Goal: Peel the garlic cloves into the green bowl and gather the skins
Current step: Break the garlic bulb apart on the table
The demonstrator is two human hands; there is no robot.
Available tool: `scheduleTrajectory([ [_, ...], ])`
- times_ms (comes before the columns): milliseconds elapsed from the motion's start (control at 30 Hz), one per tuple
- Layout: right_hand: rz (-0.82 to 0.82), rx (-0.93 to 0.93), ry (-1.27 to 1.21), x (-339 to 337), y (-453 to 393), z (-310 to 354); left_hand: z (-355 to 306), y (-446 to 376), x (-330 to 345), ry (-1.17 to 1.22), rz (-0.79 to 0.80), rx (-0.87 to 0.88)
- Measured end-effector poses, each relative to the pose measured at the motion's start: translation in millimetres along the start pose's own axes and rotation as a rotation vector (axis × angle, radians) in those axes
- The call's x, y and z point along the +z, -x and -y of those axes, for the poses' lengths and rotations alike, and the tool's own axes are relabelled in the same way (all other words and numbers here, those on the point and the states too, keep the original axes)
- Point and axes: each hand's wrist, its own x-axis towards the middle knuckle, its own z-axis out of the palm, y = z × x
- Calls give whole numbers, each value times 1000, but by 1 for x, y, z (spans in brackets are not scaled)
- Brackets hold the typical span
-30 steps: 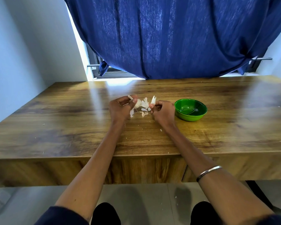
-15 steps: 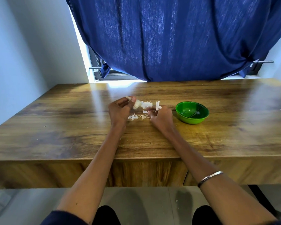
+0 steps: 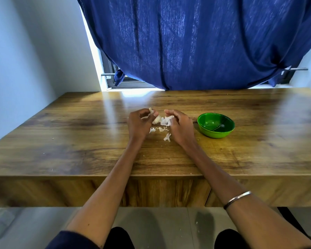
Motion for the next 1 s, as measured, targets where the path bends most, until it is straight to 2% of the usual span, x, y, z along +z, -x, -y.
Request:
scheduleTrajectory([
  [167, 78, -47, 7, 5, 1, -1, 1, -1, 1, 52, 51, -42],
  [333, 59, -53, 49, 3, -2, -3, 8, -4, 0, 132, 52, -101],
  [500, -11, -40, 61, 3, -2, -7, 8, -6, -3, 212, -105, -135],
  [667, -32, -35, 93, 6, -4, -10, 4, -5, -3, 162, -166, -67],
  [800, -72, -20, 84, 5, -5, -13, 10, -11, -10, 309, -304, -130],
  [867, -78, -17, 71, 4, -6, -12, 9, -9, -9, 317, -259, -143],
  [1000, 40, 12, 118, 7, -10, -14, 4, -3, -5, 237, -153, -103],
])
